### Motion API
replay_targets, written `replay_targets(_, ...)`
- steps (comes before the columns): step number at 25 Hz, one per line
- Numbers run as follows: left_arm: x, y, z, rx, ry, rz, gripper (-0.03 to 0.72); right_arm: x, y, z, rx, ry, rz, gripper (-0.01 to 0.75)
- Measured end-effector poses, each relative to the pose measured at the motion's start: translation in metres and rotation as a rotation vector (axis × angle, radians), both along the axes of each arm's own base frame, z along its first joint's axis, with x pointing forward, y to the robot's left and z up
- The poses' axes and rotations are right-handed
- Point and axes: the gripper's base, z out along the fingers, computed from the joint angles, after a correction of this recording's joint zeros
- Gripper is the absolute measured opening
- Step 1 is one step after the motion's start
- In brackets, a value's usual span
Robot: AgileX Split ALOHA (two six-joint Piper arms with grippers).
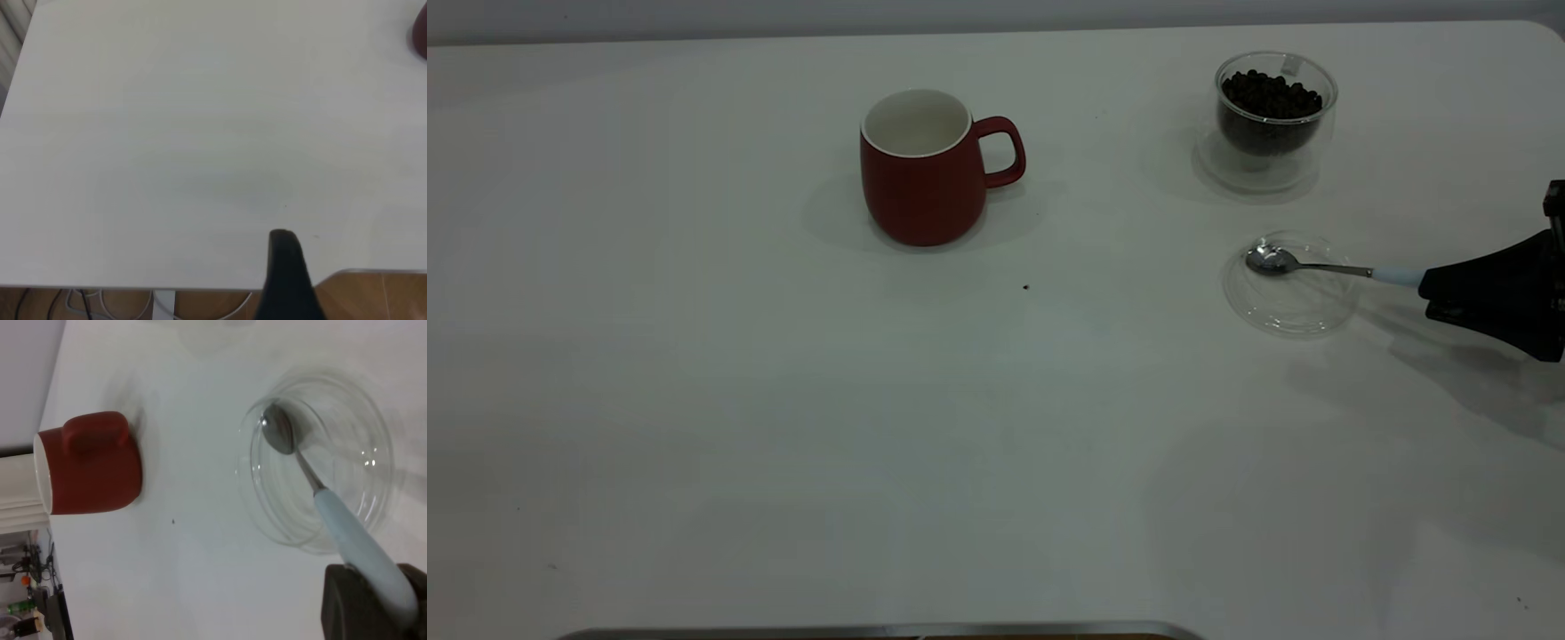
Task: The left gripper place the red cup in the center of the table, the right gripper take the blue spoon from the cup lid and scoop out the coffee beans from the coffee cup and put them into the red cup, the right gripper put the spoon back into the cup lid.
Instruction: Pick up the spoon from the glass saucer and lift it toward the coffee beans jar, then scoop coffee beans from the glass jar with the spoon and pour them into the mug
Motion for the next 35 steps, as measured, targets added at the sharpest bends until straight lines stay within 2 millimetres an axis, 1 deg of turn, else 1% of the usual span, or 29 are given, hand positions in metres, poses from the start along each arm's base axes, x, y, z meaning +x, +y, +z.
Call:
replay_targets(3,0.000,0.000,0.000,0.000,0.000,0.000,0.587,-0.005,0.002,0.003,-0.009,0.001,0.009,0.117)
replay_targets(7,0.000,0.000,0.000,0.000,0.000,0.000,0.587,-0.007,0.000,0.018,-0.063,-0.011,0.017,0.113)
replay_targets(11,0.000,0.000,0.000,0.000,0.000,0.000,0.587,-0.009,-0.001,0.041,-0.111,-0.045,0.017,0.114)
replay_targets(17,0.000,0.000,0.000,0.000,0.000,0.000,0.587,-0.017,0.001,0.074,-0.166,-0.100,0.014,0.114)
replay_targets(21,0.000,0.000,0.000,0.000,0.000,0.000,0.587,-0.014,0.000,0.095,-0.200,-0.175,0.017,0.114)
replay_targets(24,0.000,0.000,0.000,0.000,0.000,0.000,0.587,-0.005,-0.002,0.110,-0.234,-0.241,0.023,0.114)
replay_targets(26,0.000,0.000,0.000,0.000,0.000,0.000,0.587,0.005,-0.002,0.116,-0.264,-0.268,0.033,0.114)
replay_targets(29,0.000,0.000,0.000,0.000,0.000,0.000,0.587,0.025,0.003,0.121,-0.330,-0.287,0.066,0.114)
replay_targets(32,0.000,0.000,0.000,0.000,0.000,0.000,0.587,0.048,0.011,0.128,-0.415,-0.298,0.085,0.114)
replay_targets(35,0.000,0.000,0.000,0.000,0.000,0.000,0.587,0.066,0.017,0.132,-0.505,-0.279,0.070,0.114)
